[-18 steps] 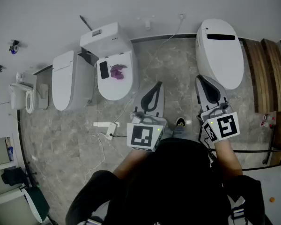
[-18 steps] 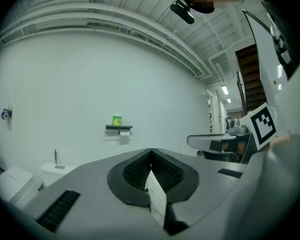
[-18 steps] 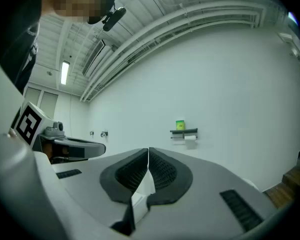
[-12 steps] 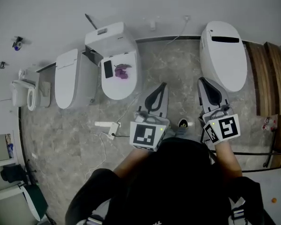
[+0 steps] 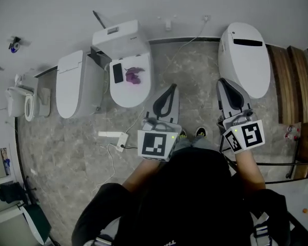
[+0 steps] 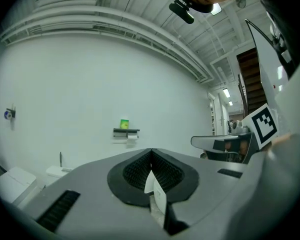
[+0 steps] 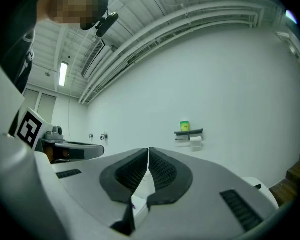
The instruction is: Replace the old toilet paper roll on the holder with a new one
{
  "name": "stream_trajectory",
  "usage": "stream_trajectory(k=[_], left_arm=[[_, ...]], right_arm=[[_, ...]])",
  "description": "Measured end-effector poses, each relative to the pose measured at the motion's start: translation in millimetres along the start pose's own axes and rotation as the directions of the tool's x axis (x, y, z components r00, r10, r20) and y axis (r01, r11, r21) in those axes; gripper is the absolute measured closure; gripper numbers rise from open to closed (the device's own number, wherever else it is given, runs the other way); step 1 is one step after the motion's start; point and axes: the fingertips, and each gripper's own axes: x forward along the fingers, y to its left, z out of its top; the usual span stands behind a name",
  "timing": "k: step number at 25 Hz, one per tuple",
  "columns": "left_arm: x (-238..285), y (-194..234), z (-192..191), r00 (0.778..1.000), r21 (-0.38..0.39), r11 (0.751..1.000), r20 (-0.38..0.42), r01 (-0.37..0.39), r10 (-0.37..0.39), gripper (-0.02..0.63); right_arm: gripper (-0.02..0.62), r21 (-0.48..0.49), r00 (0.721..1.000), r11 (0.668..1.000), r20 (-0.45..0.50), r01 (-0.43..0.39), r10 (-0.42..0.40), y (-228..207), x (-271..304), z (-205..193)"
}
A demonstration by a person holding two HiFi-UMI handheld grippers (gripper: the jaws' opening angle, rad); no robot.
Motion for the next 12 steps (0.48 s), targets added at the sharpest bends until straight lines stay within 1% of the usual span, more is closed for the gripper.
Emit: stream_trajectory(k=[5, 8, 12], left_arm=[[10, 14, -3, 1.0, 0.036, 0.999, 0.009, 0.001, -0.002, 0.584], [21, 19, -6, 1.0, 0.036, 0.999, 0.005, -0.002, 0.002, 0.584], [48, 19, 0, 1.0, 0.033, 0.999, 0.008, -0.001, 0.001, 0.584]], right_arm=[[0.575, 0.003, 0.999, 0.999, 0.014, 0.041, -0.041, -16, 5, 4], [0.575, 0.001, 0.999, 0.999, 0.013, 0.051, -0.051, -26, 10, 3], [0.575, 0.01, 0.999, 0.999, 0.02, 0.05, -0.05, -47, 25, 2]])
